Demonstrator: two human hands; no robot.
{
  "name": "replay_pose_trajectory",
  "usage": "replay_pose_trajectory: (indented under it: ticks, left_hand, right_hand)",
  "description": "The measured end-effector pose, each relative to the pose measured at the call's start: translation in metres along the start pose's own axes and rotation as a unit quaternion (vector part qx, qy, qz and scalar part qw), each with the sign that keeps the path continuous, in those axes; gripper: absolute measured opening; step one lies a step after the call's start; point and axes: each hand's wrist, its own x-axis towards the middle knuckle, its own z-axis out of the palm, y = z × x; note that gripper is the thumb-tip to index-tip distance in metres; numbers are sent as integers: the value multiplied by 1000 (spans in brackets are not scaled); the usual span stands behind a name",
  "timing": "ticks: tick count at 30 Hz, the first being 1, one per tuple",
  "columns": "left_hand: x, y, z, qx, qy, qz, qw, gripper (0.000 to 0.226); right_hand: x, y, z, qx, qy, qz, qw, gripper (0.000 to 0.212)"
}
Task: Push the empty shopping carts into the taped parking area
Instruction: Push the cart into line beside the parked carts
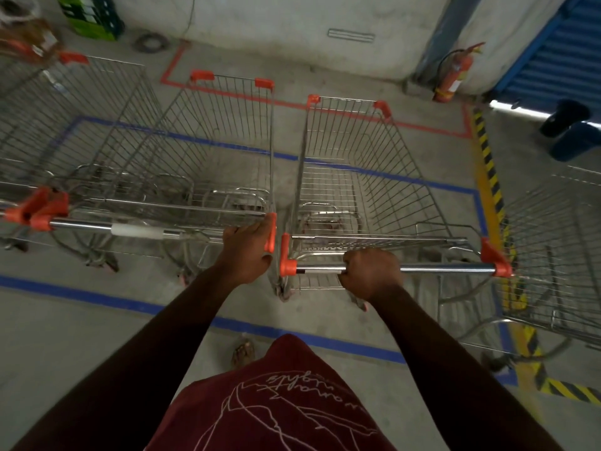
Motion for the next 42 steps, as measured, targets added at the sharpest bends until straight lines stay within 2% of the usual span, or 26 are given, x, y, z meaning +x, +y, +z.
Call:
replay_pose_trajectory:
  ticks: [8,14,18,23,29,36,42]
  left_hand:
    - [0,-3,2,-36,27,-5,999,91]
    - [0,-6,3,-41,38,8,998,90]
    - [0,-9,3,-48,29,13,998,93]
    - [0,-13,3,-53,16,23,998,110]
    - [-2,-17,0,-76,-37,10,996,134]
    - [-3,-20,-6,-98,-15,23,995,126]
    - [-7,-19,-6,-104,35,23,994,116]
  right_hand:
    - [2,-11,5,33,11,36,999,30]
    - [7,-10,6,23,17,18,999,32]
    - [7,-14,4,7,13,38,999,33]
    - [8,-21,2,-1,4,67,998,31]
    - [9,-15,0,0,2,69,998,30]
    - [12,-29,-1,23,-10,99,995,36]
    - [7,-28,11,41,20,88,995,38]
